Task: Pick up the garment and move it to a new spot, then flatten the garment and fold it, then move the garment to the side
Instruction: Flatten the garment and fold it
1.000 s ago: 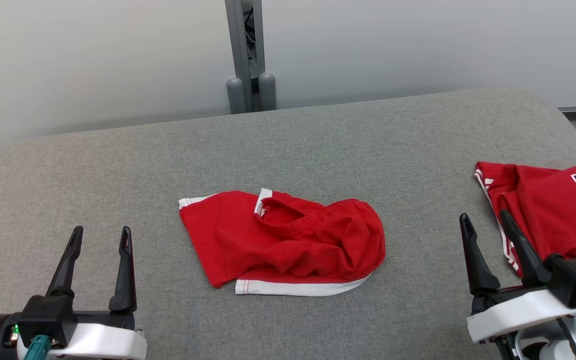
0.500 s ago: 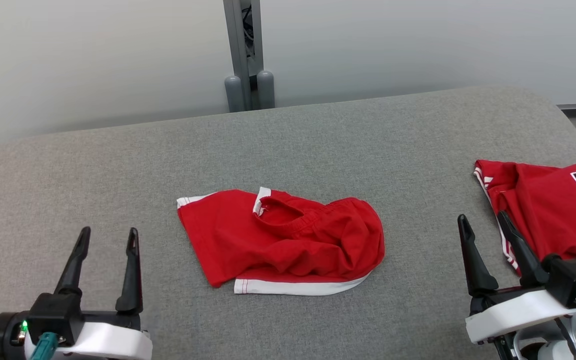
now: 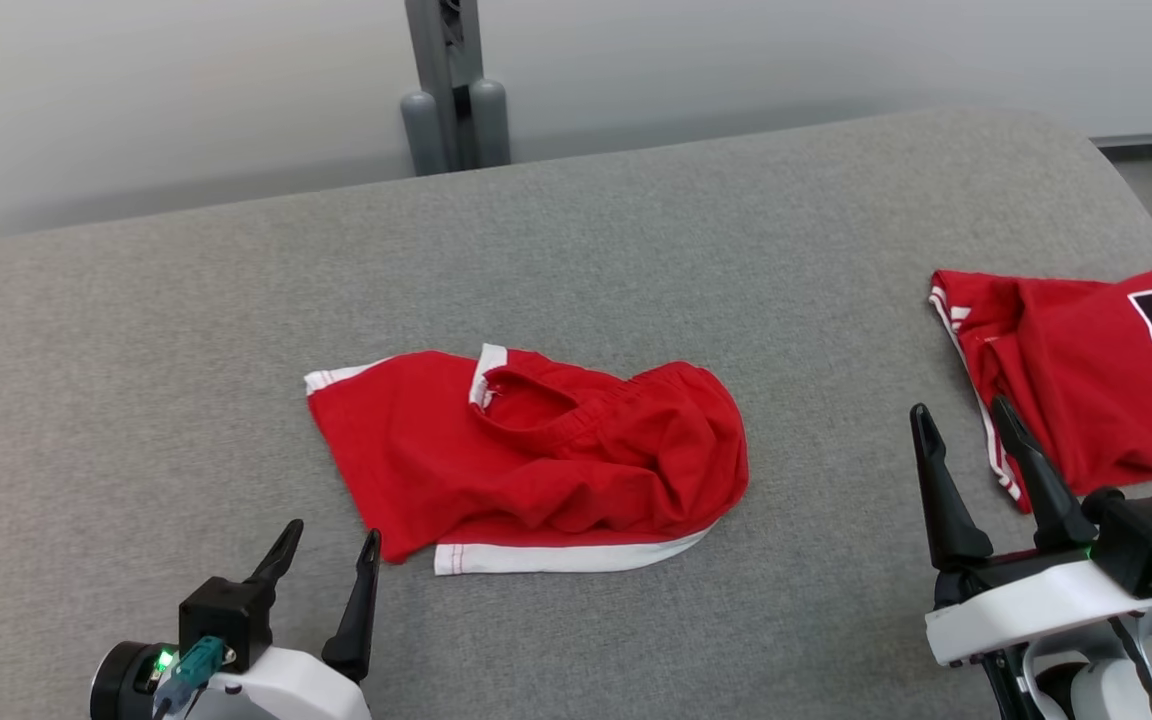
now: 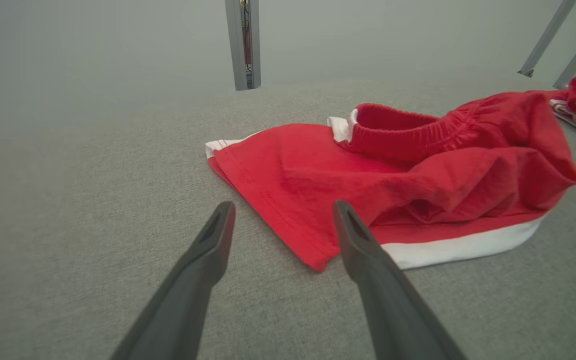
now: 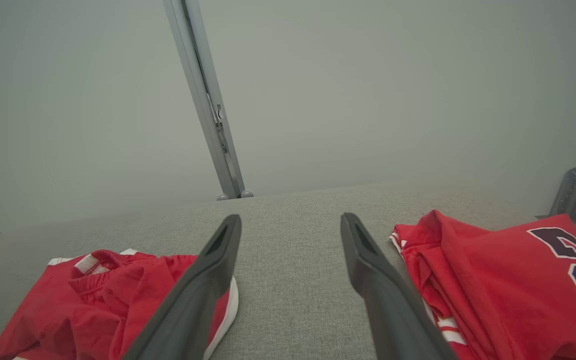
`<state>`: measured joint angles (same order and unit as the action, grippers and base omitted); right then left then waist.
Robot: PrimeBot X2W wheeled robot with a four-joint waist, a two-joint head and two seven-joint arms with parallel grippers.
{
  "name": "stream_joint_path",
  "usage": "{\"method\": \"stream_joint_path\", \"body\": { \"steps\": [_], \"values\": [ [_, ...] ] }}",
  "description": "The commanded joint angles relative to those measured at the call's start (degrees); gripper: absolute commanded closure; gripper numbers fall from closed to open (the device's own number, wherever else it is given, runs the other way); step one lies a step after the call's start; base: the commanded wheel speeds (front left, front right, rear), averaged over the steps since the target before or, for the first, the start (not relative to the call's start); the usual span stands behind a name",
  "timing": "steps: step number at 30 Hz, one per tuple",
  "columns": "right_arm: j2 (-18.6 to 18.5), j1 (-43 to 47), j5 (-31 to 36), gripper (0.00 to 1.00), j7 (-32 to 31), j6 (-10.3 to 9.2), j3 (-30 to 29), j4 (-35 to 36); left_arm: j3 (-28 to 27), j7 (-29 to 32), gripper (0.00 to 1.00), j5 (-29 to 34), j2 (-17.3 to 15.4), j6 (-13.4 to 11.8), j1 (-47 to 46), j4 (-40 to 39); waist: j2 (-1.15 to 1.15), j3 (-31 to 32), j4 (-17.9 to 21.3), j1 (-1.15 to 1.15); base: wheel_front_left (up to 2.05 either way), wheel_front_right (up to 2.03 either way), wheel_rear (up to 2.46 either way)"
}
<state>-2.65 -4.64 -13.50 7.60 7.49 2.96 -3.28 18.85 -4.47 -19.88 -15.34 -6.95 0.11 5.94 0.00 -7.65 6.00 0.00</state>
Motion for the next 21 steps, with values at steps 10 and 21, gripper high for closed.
{"method": "stream_joint_path", "body": {
  "steps": [10,21],
  "values": [
    [-0.4,-2.4,-1.0,0.00,1.5,0.01,0.5,-1.2,0.0,3.2,0.00,-4.2,0.2,4.0,-5.8,9.2,0.00,-4.5,4.4,0.00,0.00,0.00,0.00],
    [-0.4,-3.2,-1.5,0.00,2.6,0.01,-0.5,-2.2,-1.0,-0.4,1.00,-3.7,-1.0,4.2,-8.8,6.0,0.00,-5.7,4.3,0.00,0.00,0.00,0.00]
  ]
}}
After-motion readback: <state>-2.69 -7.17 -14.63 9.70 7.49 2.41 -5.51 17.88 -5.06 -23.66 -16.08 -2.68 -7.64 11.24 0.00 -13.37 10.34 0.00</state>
